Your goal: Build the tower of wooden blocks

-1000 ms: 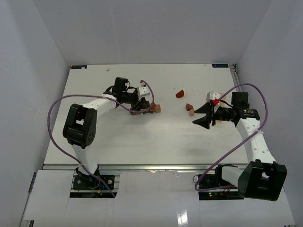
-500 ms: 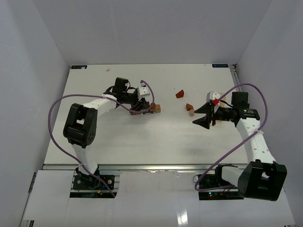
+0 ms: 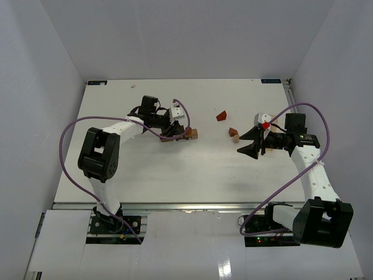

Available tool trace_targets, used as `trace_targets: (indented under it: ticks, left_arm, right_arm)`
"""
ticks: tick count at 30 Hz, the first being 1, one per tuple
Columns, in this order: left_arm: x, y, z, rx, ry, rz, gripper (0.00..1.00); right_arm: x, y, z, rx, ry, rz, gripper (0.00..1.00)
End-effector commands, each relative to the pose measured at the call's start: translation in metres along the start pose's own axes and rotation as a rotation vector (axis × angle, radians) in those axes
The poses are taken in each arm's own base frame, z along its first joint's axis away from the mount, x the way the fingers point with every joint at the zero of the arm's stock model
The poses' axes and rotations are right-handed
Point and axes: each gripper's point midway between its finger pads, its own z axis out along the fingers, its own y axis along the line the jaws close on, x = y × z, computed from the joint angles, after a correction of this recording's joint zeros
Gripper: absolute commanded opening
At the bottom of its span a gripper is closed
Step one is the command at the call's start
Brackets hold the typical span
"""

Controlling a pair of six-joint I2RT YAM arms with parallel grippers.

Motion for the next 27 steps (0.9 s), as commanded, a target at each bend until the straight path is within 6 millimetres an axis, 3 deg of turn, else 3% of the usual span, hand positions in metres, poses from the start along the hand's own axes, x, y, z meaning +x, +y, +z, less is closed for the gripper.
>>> trace_targets:
  ticks: [1, 27]
  left_arm:
    - [-0.0116, 0.0004, -0.0044, 0.015, -0.038, 0.025, 0.19]
    - [-0.0141, 0.0012, -0.0073, 0.001, -0.033, 0.025, 0.46]
  right_arm:
    - [-0.0066, 0.0, -0.0006, -0.001, -0.014, -0.028, 0.63]
    - [-0.0058, -0.001, -0.0006, 0.002, -0.011, -0.029, 0.62]
